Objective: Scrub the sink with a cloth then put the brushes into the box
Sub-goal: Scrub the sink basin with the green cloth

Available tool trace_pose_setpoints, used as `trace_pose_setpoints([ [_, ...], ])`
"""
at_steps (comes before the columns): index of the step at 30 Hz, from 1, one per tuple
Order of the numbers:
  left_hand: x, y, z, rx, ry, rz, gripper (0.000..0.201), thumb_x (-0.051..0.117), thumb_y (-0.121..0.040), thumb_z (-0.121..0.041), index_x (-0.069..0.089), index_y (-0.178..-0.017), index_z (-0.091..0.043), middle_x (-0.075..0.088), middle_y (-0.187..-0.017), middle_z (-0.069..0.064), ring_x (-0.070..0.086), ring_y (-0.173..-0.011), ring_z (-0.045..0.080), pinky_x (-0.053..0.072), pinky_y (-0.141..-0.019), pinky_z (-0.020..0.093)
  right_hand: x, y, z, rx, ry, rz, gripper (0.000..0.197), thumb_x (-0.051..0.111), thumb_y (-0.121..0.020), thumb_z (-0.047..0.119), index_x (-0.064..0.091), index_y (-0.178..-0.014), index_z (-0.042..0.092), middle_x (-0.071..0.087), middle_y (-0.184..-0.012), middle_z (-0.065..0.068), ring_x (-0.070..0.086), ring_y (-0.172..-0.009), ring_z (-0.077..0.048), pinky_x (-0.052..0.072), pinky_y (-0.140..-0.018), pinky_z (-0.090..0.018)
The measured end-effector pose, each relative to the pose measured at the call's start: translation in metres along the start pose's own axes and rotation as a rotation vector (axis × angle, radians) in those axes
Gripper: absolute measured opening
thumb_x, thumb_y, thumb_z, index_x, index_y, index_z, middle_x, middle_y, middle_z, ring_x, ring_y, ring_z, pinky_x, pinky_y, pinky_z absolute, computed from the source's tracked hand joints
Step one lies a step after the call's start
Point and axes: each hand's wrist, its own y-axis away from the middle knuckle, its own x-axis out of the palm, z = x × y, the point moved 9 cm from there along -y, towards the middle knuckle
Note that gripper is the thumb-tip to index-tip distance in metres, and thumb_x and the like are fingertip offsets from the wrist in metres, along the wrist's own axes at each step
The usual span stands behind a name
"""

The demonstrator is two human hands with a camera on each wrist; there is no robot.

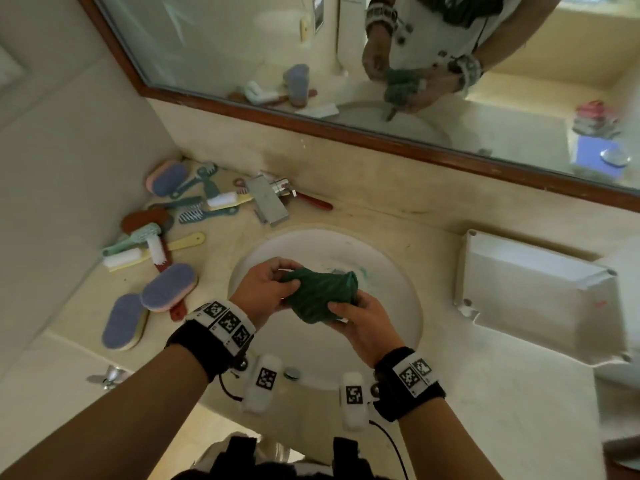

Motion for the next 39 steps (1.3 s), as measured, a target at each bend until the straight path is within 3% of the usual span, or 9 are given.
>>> trace_pose_setpoints([
  [7, -0.002, -0.003, 0.003, 0.167, -0.272, -0.058, 0.024, 0.073, -0.078, 0.003, 0.062, -0.093, -0.013, 0.062, -0.083, 0.007, 0.064, -0.076, 0.025, 0.057, -0.057, 0.027, 0.018, 0.009, -0.015, 0.02, -0.309, 0.015, 0.05, 0.053, -0.089, -0.007, 0.048, -0.137, 0.006, 0.057, -0.133, -0.023, 0.056, -0.121, -0.042, 0.053, -0.092, -0.05],
  [11, -0.024, -0.016, 0.03, 0.226, -0.808, -0.032, 0.042, 0.075, -0.08, -0.033, 0.056, -0.117, -0.024, 0.055, -0.114, -0.003, 0.059, -0.101, 0.017, 0.049, -0.087, 0.03, 0.003, 0.013, -0.043, 0.082, -0.346, -0.148, 0.04, 0.053, -0.091, -0.003, 0.054, -0.13, 0.008, 0.063, -0.126, -0.02, 0.06, -0.116, -0.039, 0.056, -0.088, -0.047],
  [15, -0.083, -0.048, 0.054, 0.159, -1.226, 0.087, 0.069, 0.07, -0.082, -0.038, 0.038, -0.141, -0.026, 0.031, -0.15, 0.004, 0.032, -0.136, 0.025, 0.03, -0.112, 0.034, -0.041, 0.01, -0.061, 0.098, -0.235, -0.509, 0.034, 0.057, -0.091, -0.003, 0.056, -0.123, 0.007, 0.065, -0.119, -0.02, 0.063, -0.107, -0.038, 0.059, -0.075, -0.044],
  [21, -0.142, -0.099, 0.064, 0.073, -1.627, 0.262, 0.117, 0.074, -0.073, -0.055, -0.003, -0.154, -0.019, -0.01, -0.16, 0.008, -0.001, -0.148, 0.03, 0.012, -0.12, 0.042, -0.085, 0.004, -0.034, 0.121, 0.508, -0.832, 0.02, 0.063, -0.083, 0.001, 0.063, -0.102, 0.004, 0.067, -0.092, -0.017, 0.065, -0.09, -0.034, 0.057, -0.082, -0.048],
  [24, -0.146, -0.11, 0.067, 0.039, -1.64, 0.3, 0.129, 0.08, -0.068, -0.049, -0.012, -0.152, -0.015, -0.017, -0.159, 0.009, -0.006, -0.148, 0.03, 0.011, -0.121, 0.042, -0.087, -0.029, -0.017, 0.218, 1.065, -0.807, 0.016, 0.058, -0.077, 0.006, 0.065, -0.091, 0.006, 0.067, -0.078, -0.014, 0.064, -0.072, -0.029, 0.053, -0.064, -0.031],
  [28, -0.138, -0.12, 0.062, 0.022, -1.649, 0.34, 0.139, 0.085, -0.063, -0.046, -0.017, -0.151, -0.012, -0.02, -0.158, 0.01, -0.01, -0.147, 0.031, 0.009, -0.12, 0.044, -0.082, -0.076, -0.022, 0.126, 1.389, -0.78, 0.029, 0.059, -0.083, 0.01, 0.062, -0.112, 0.009, 0.061, -0.114, -0.012, 0.063, -0.095, -0.031, 0.052, -0.082, -0.034],
  [33, -0.141, -0.133, 0.07, -0.049, -1.61, 0.365, 0.144, 0.089, -0.058, -0.043, -0.019, -0.151, -0.016, -0.027, -0.157, 0.007, -0.014, -0.146, 0.031, 0.01, -0.119, 0.049, -0.058, -0.119, -0.102, 0.459, 1.656, -0.215, 0.037, 0.056, -0.093, 0.019, 0.058, -0.13, 0.012, 0.058, -0.134, -0.008, 0.055, -0.122, -0.026, 0.039, -0.104, -0.029],
  [35, -0.142, -0.132, 0.076, -0.083, -1.607, 0.382, 0.146, 0.09, -0.057, -0.042, -0.02, -0.15, -0.016, -0.029, -0.156, 0.007, -0.016, -0.146, 0.031, 0.009, -0.119, 0.049, -0.055, -0.115, -0.135, 0.657, 1.775, -0.02, 0.051, 0.049, -0.098, 0.031, 0.042, -0.144, 0.011, 0.043, -0.148, -0.011, 0.043, -0.133, -0.027, 0.029, -0.114, -0.034],
  [39, -0.14, -0.135, 0.076, -0.104, -1.603, 0.377, 0.149, 0.089, -0.056, -0.047, -0.022, -0.15, -0.014, -0.031, -0.155, 0.009, -0.018, -0.145, 0.034, 0.009, -0.119, 0.05, -0.066, -0.106, -0.151, 0.78, 1.844, 0.072, 0.072, 0.047, -0.097, 0.037, 0.01, -0.156, 0.021, 0.004, -0.163, -0.011, 0.022, -0.145, -0.037, 0.021, -0.118, -0.041],
])
